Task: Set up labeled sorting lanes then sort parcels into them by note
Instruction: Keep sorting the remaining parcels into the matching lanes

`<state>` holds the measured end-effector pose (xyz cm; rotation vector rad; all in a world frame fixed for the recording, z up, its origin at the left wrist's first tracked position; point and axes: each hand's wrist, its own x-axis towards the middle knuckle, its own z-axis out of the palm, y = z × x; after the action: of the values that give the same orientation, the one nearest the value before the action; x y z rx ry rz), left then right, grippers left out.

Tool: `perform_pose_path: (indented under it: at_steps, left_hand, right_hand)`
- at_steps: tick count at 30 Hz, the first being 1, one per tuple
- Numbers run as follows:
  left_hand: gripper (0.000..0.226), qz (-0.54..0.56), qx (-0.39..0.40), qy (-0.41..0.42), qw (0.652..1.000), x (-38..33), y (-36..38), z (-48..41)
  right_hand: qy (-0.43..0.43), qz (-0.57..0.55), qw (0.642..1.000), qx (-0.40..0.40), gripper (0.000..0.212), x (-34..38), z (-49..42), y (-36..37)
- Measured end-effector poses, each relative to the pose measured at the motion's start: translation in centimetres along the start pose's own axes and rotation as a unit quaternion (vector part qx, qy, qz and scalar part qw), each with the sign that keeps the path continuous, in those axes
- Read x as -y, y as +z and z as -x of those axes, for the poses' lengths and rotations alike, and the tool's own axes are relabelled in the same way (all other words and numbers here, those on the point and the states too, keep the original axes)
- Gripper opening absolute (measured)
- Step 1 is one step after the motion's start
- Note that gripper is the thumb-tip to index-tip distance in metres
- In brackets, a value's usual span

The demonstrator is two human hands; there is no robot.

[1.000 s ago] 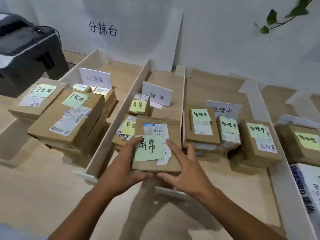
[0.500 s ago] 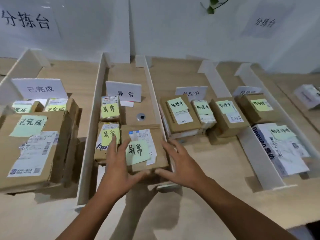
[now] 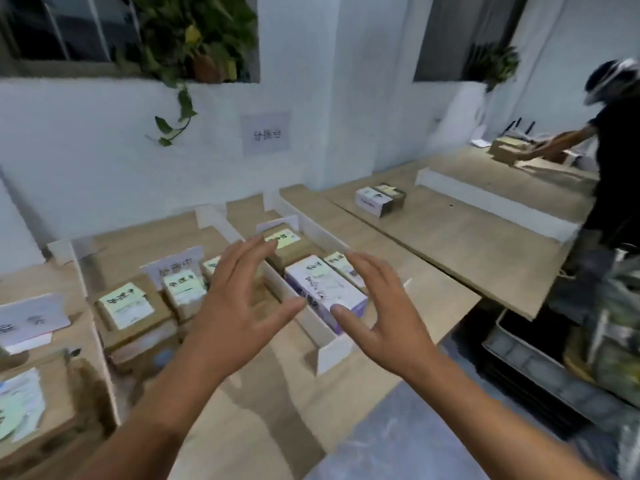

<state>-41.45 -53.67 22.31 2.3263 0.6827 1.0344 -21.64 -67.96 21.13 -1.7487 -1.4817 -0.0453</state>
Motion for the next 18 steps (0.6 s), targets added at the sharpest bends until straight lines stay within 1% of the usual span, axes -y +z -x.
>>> perform_pose_path:
  at_steps: [2, 4, 6, 8, 14, 18]
  left_hand:
    - [0.077, 0.006, 0.022, 0.017, 1.0, -4.1, 4.9, -1.2]
    - [0.075, 0.008, 0.041, 0.023, 0.999, -7.7, 9.6, -2.2]
    - [0.073, 0.023, 0.06, 0.034, 0.997, -10.6, 13.7, -3.0]
    - [0.075, 0.043, 0.08, 0.041, 0.995, -12.9, 17.3, -4.4]
    - [0.068, 0.072, 0.098, 0.041, 0.992, -15.5, 27.8, -11.4]
    - [0.069, 0.108, 0.099, 0.024, 0.989, -15.6, 37.0, -17.5]
  right_hand:
    - [0.007, 0.02, 0.999, -0.026, 0.069, -3.5, 2.1, -5.2]
    - [0.027, 0.042, 0.998, -0.035, 0.069, -6.8, 4.0, -9.6]
    - [0.055, 0.046, 0.997, -0.039, 0.07, -9.7, 5.6, -13.3]
    - [0.064, 0.053, 0.995, -0.049, 0.07, -12.7, 6.3, -16.2]
    - [0.094, 0.07, 0.99, -0.078, 0.072, -23.2, 4.9, -22.1]
    - [0.106, 0.091, 0.988, -0.063, 0.072, -31.8, 2.4, -24.8]
